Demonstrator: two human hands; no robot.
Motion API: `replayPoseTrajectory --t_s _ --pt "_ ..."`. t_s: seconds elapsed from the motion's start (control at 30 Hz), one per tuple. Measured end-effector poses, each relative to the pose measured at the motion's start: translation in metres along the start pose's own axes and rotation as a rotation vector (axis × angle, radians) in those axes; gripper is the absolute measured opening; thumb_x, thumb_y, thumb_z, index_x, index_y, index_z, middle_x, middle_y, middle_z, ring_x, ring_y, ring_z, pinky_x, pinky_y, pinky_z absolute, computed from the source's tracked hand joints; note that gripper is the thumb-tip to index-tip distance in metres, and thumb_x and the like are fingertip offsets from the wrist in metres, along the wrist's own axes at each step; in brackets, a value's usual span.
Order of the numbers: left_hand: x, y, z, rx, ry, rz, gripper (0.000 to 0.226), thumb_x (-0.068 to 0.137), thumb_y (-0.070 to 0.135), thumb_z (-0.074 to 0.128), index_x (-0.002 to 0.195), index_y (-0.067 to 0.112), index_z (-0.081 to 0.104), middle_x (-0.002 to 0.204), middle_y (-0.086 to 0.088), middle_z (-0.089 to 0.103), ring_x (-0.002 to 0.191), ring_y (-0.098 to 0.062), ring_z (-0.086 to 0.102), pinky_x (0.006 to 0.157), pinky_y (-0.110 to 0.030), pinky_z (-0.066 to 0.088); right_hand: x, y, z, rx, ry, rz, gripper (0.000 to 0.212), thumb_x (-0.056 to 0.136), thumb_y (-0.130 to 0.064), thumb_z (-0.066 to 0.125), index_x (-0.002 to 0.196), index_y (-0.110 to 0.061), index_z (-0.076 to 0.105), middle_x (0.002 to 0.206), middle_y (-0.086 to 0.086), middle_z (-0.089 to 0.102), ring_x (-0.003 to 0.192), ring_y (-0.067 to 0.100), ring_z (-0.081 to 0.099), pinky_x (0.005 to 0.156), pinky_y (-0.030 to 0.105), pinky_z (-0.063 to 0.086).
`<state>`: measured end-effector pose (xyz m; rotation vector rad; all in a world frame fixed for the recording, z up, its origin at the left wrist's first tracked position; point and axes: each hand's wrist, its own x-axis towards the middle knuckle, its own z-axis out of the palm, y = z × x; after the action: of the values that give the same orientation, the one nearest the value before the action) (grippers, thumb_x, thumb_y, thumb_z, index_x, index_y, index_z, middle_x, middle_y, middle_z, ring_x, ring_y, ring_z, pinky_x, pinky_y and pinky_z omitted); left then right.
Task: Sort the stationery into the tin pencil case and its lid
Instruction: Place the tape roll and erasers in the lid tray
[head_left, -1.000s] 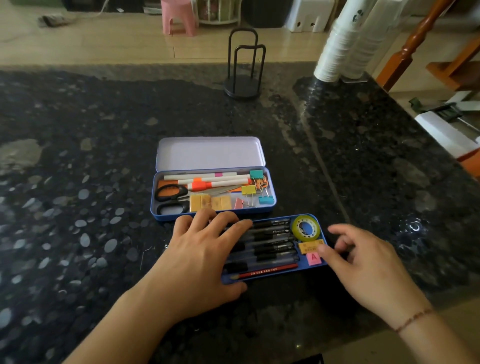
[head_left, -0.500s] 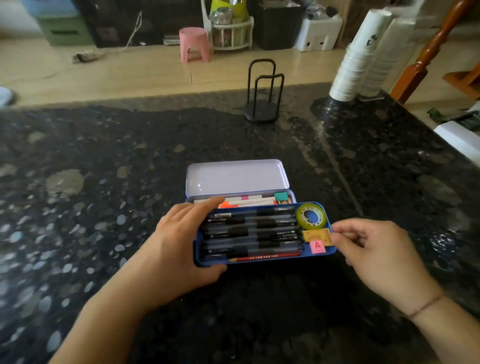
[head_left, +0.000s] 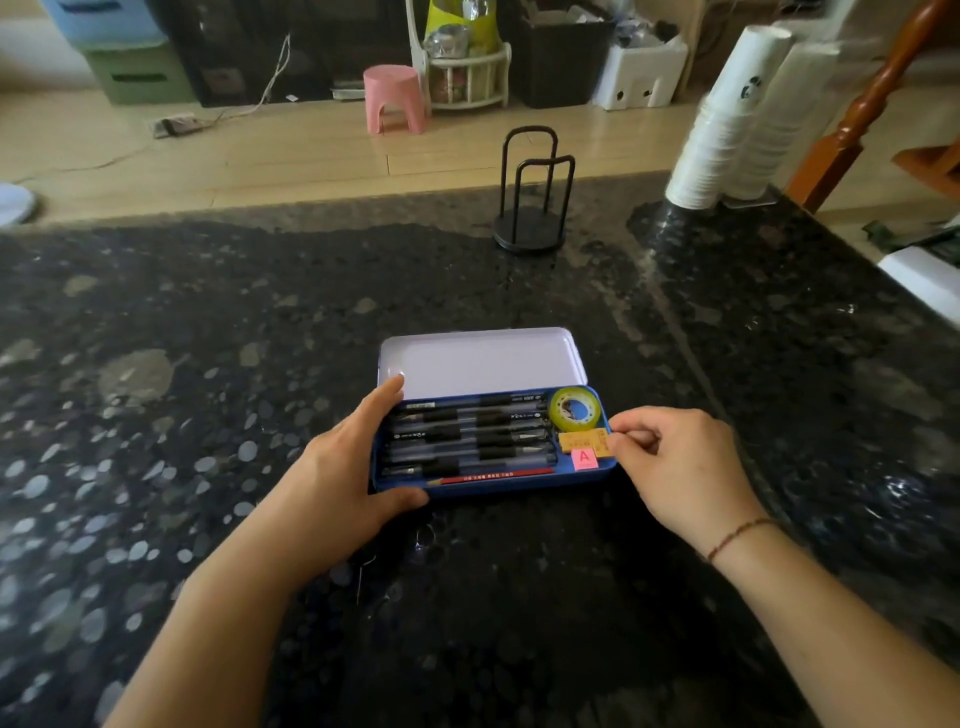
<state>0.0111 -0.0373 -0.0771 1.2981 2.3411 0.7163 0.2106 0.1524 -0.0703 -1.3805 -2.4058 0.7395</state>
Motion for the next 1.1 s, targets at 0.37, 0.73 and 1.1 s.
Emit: replayPoseTrajectory --t_s 0.37,0.73,1.1 --pt "0.002 0.008 0.003 -0.104 -0.023 -0.076 0.103 0.066 0.051 0.078 0.147 0.040 0.016 0.150 0.018 0.018 0.131 -0.002 0.028 0.107 -0.024 0.027 0.011 0.002 0.003 0.072 -0.088 -0.028 0.025 0.091 -0.024 0.059 0.115 -0.024 0.063 0.092 -0.008 0.066 0.080 0.002 0.058 0.060 0.009 0.042" --pt "0.022 0.004 0.006 -1.045 0.163 -0.309 0.069 0.067 0.086 0.040 0.126 0.053 0.031 0.135 0.018 0.050 0.129 -0.012 0.044 0.112 -0.047 0.030 0.058 -0.029 0.012 0.238 -0.224 0.184 0.087 0.071 -0.084 0.016 0.092 -0.015 0.066 0.096 0.007 0.070 0.100 0.027 0.064 0.090 0.048 0.050" --pt "-0.006 0.025 0.023 -0.176 0.401 -0.271 0.042 0.090 0.051 0.046 0.127 0.030 0.051 0.134 0.005 0.047 0.127 -0.021 0.041 0.102 -0.040 0.033 -0.003 0.009 0.013 0.143 0.008 -0.062 0.013 0.083 -0.043 0.057 0.091 -0.033 0.061 0.097 -0.012 0.063 0.102 0.013 0.057 0.088 0.033 0.048"
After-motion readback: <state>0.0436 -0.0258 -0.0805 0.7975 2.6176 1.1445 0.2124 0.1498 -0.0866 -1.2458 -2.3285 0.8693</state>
